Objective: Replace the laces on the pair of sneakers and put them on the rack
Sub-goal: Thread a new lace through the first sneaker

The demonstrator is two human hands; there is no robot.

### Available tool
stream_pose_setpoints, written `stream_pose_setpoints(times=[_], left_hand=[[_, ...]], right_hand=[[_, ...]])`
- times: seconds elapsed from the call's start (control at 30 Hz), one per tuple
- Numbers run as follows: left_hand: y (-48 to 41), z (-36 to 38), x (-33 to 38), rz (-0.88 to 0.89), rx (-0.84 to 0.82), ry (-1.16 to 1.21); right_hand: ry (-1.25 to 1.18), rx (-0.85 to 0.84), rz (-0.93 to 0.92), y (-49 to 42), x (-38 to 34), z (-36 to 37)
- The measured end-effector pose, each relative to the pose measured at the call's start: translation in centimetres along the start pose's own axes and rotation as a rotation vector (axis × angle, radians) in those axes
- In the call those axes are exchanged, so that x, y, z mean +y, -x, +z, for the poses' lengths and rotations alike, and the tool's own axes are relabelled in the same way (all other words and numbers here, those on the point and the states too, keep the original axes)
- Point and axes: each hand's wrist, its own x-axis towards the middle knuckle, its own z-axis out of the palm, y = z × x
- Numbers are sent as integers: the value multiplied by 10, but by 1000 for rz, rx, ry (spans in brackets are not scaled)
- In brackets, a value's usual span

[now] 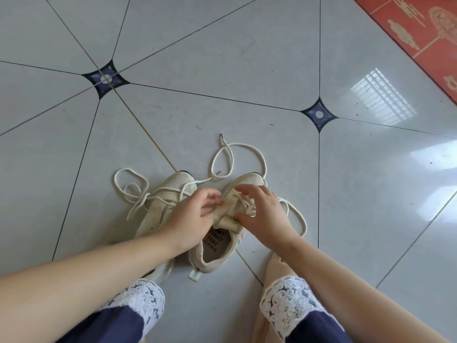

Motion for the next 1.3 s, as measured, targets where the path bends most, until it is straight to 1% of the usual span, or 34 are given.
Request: stream_pose_setpoints(times=[0.07,0.13,0.2,0.3,0.37,0.5,0.6,0.7,0.77,0.9,1.03,1.17,1.3], left_hand=[[-7,-3,3,-61,1,48],[-13,-4,6,-79,14,13],[-19,-2,8,-35,-7,-113],[-29,2,8,33,-72,-364],[-34,3,8,60,-83,-461],[-36,2,7,159,-115,-581],[-37,2,6,163,-126,-584],[-37,1,6,140,-67,-482],[-35,1,6,106,-61,-405],[-33,0,10,46,-50,-397],[-34,1,17,28,-53,-449],[-36,2,20,69,8,-505],[-33,2,16,32,110,-478]], right_hand=[[-5,46,-3,2,-2,6],[-89,97,31,4,-4,9],[-157,112,58,5,-5,10],[-208,120,90,7,-4,8],[-189,139,96,8,-4,8],[-37,150,11,9,-5,10],[42,183,-35,13,-6,10],[43,172,14,14,-8,10],[29,129,41,12,-9,10],[-221,114,154,14,-8,9],[-345,86,175,14,-7,9],[-253,99,101,15,-7,11],[-177,116,39,15,-3,7]])
